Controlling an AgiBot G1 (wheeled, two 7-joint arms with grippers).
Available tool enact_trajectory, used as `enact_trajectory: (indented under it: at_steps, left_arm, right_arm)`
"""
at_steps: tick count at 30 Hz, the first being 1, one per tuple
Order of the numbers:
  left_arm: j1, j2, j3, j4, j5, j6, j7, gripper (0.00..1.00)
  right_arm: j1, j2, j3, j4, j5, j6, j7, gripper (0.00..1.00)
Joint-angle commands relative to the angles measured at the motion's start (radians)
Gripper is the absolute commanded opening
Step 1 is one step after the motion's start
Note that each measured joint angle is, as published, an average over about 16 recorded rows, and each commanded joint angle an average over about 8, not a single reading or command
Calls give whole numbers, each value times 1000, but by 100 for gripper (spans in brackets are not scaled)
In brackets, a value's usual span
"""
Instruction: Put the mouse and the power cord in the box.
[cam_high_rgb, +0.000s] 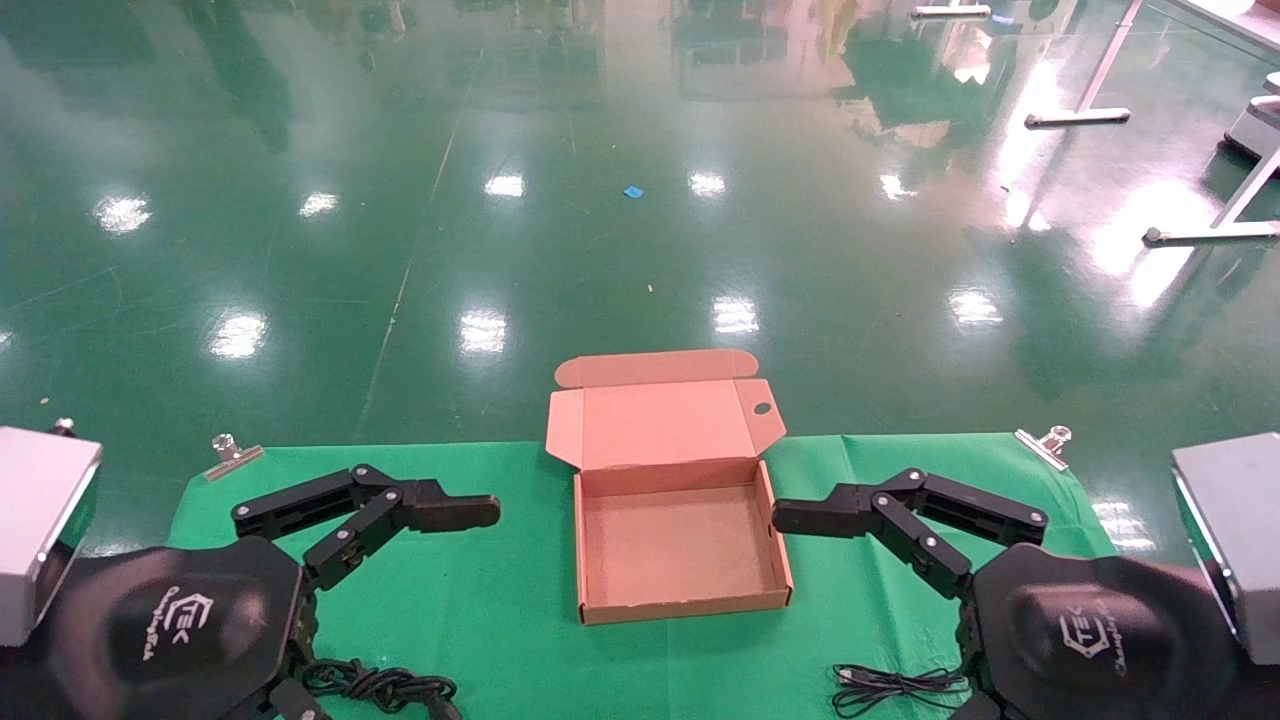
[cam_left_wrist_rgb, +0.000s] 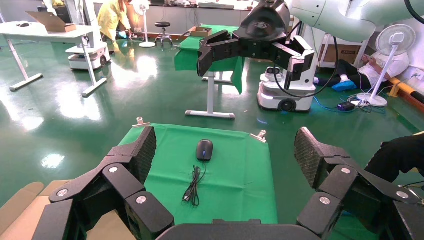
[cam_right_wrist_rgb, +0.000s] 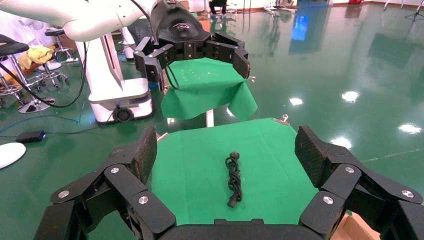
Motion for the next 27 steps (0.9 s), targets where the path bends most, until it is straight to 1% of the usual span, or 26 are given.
enact_trajectory:
  at_steps: [1,20,23,27]
  left_arm:
    - [0,0,0,0,0,0,0,100]
    - [-1,0,1,1,2,-1,0,100]
    - [-4,-6,3,-3,12,3,1,100]
    - [-25,-21,19,-10,56,18,-1,100]
  right_arm:
    - [0,0,0,0,0,0,0,100]
    - [-1,1,0,0,-1,0,0,100]
    - [0,6,-2,-2,-8,-3,-2,100]
    - [5,21,-7,-9,-34,-15,-13,100]
